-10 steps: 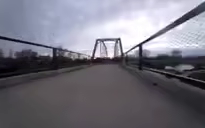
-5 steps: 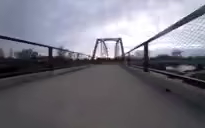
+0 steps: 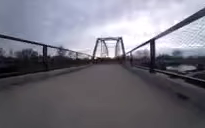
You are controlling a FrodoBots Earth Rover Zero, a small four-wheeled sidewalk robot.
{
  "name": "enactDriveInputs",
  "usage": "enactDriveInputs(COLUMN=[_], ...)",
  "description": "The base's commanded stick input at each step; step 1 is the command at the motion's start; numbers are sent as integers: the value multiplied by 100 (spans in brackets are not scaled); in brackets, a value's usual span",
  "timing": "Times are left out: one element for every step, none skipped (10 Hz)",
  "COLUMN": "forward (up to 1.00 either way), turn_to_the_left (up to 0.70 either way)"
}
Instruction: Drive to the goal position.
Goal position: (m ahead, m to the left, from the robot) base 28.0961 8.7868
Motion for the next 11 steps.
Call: enactDriveInputs(forward=[100,100,100,100,100,100,100,100,100,100,100], turn_to_the_left=[-25,-39,-40,-39,-24,-6,0,0,0,0,0])
